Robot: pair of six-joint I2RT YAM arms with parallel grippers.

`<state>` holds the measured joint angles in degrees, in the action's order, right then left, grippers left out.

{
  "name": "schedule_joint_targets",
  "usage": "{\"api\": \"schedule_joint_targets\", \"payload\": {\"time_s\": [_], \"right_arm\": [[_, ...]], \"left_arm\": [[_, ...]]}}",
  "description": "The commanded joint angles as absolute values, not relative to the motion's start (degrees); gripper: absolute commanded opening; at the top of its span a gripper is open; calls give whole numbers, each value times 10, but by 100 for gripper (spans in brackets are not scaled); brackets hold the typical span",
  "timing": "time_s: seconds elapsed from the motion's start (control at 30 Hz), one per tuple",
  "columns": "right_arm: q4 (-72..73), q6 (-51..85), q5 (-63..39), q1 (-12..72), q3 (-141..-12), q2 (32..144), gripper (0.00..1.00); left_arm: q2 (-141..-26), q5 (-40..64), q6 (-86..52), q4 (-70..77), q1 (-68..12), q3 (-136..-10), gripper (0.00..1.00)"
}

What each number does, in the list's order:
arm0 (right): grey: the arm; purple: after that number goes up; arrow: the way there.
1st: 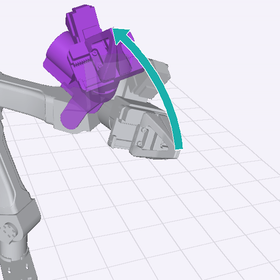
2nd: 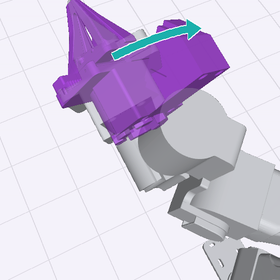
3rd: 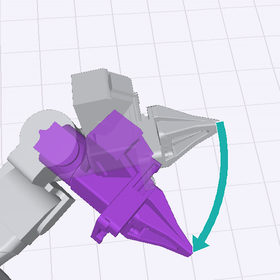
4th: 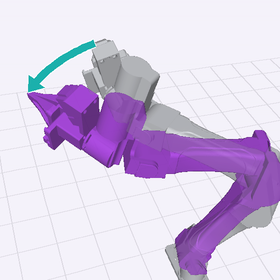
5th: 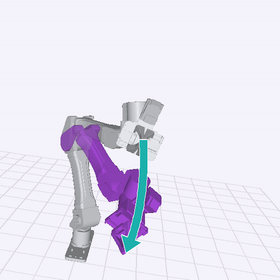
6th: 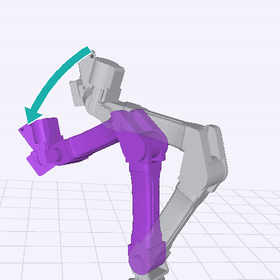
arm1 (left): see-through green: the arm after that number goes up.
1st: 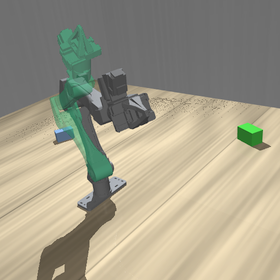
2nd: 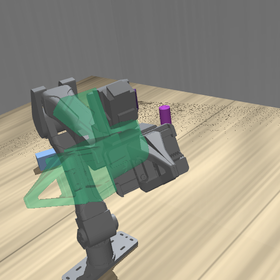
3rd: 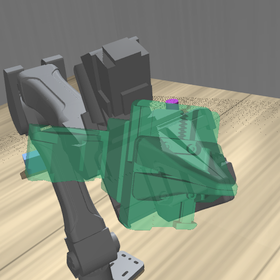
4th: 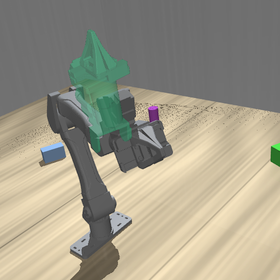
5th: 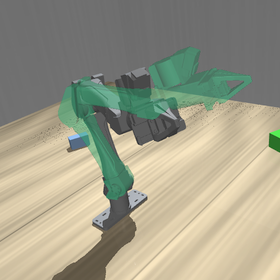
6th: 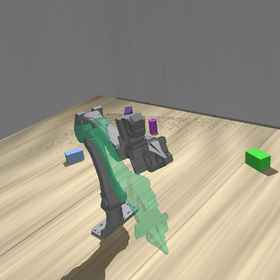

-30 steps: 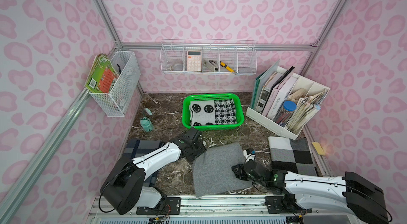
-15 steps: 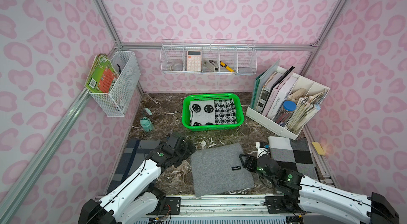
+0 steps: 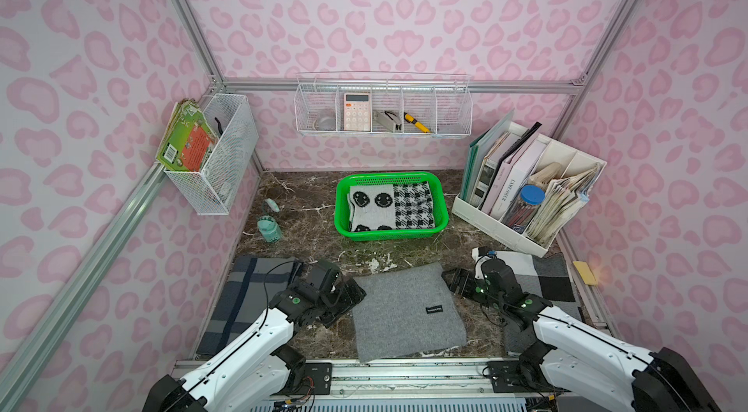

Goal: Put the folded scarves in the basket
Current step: Adjust the scarf at the center of the board, then pick up the scarf at the center of the board.

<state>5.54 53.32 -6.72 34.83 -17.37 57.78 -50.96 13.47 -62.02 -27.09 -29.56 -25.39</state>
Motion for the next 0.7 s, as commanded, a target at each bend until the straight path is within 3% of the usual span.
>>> {"api": "schedule_joint_targets", "payload": {"time_s": [0.0,0.33,0.67], "right_arm": [[99,527,-108,348,-181,611,87],[118,526,-139,369,-203,712,84],[116,550,-95,420,-198,745,79]], "left_arm": [[-510,137,-639,-257,-300,-243,92],[-559,143,-651,-209,-321,-228,89],[-614,151,-658,-161,-326,-218,79]]}}
